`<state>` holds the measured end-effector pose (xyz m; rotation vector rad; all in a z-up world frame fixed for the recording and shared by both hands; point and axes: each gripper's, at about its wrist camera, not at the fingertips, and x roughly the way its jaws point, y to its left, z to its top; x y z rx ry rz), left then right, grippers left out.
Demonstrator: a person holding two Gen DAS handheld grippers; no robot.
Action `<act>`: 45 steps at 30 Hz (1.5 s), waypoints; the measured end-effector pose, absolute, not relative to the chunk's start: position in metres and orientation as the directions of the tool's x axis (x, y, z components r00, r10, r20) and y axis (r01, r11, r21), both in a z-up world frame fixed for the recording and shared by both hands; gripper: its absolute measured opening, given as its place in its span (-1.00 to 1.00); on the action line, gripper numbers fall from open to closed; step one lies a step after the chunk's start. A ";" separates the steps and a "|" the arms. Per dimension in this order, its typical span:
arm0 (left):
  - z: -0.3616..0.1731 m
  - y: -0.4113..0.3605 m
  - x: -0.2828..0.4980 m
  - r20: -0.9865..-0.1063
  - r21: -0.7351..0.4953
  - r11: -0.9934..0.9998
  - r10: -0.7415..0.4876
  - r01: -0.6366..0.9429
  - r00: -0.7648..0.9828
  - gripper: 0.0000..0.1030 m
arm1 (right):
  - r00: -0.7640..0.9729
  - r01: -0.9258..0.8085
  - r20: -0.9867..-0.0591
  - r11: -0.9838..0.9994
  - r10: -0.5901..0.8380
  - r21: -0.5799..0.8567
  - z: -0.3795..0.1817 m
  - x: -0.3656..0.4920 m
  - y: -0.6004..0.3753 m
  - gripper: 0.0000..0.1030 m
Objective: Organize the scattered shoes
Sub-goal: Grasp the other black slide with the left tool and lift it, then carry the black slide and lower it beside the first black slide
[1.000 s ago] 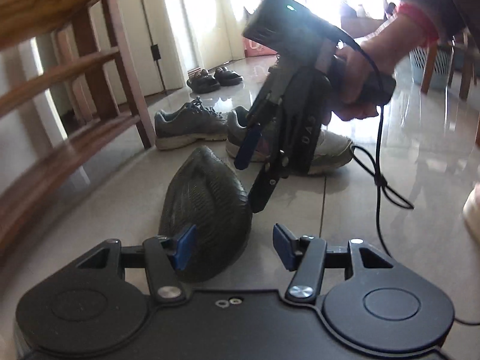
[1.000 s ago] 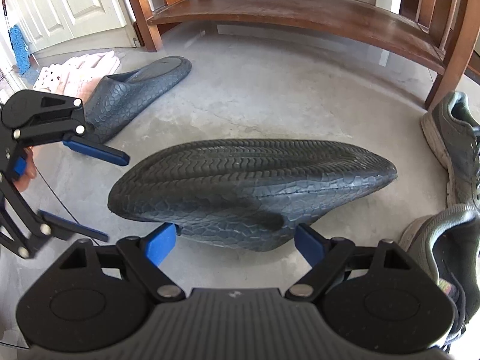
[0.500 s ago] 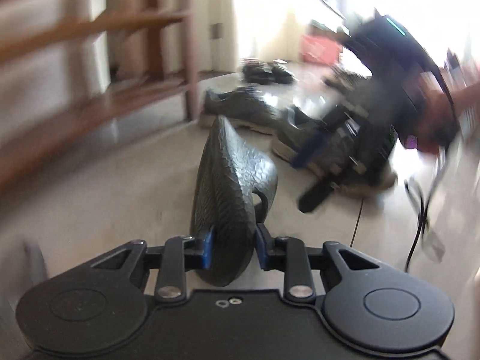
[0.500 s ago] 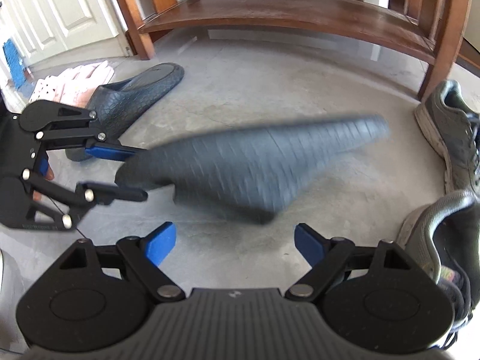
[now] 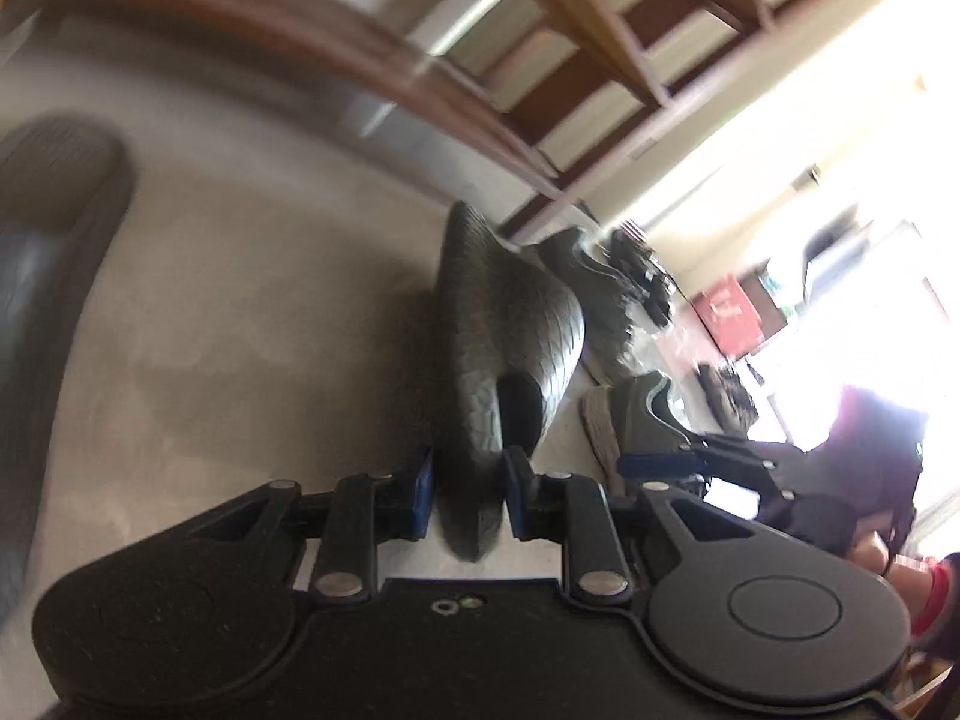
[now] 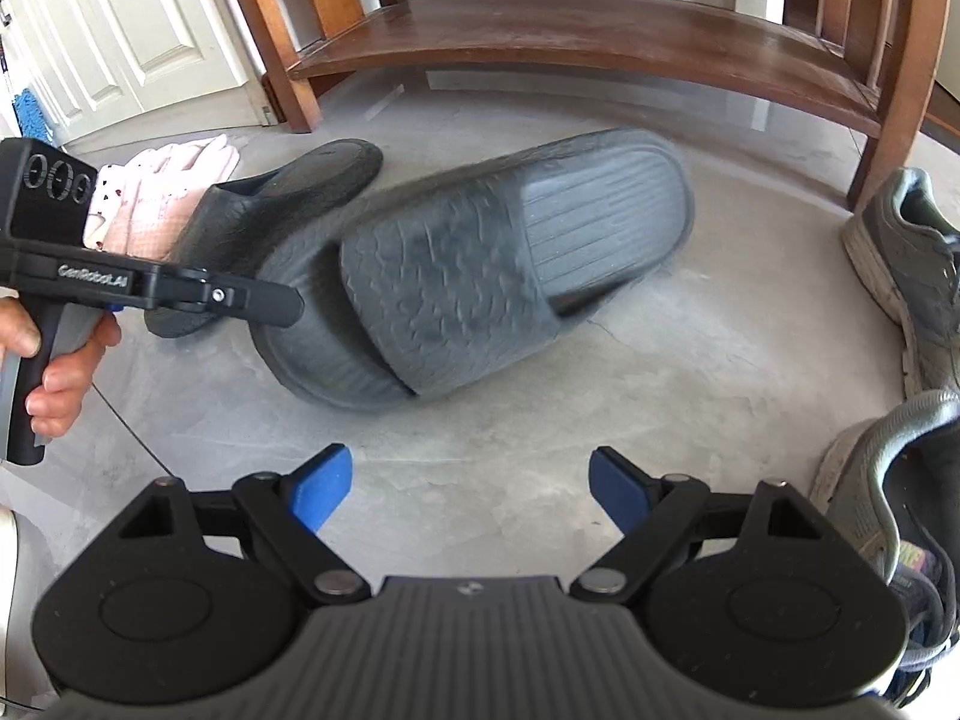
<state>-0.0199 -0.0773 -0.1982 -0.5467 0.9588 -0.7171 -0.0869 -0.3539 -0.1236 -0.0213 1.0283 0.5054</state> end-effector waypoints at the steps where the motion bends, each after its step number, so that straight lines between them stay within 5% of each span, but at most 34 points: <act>1: -0.203 -0.073 -0.020 -0.537 -0.712 0.646 -0.753 0.274 0.381 -0.58 | 0.411 -0.413 -0.823 0.885 0.393 0.216 -0.124 -0.087 -0.353 0.71; 29: -0.237 -0.052 -0.040 -0.592 -0.718 0.676 -0.719 0.167 0.364 -0.28 | 0.396 -0.471 -0.814 0.855 0.425 0.217 -0.127 -0.084 -0.322 0.71; 45: -0.150 -0.078 0.022 -0.645 -0.507 0.809 -0.585 0.298 0.492 0.01 | 0.422 -0.470 -0.805 0.860 0.417 0.199 -0.124 -0.064 -0.309 0.71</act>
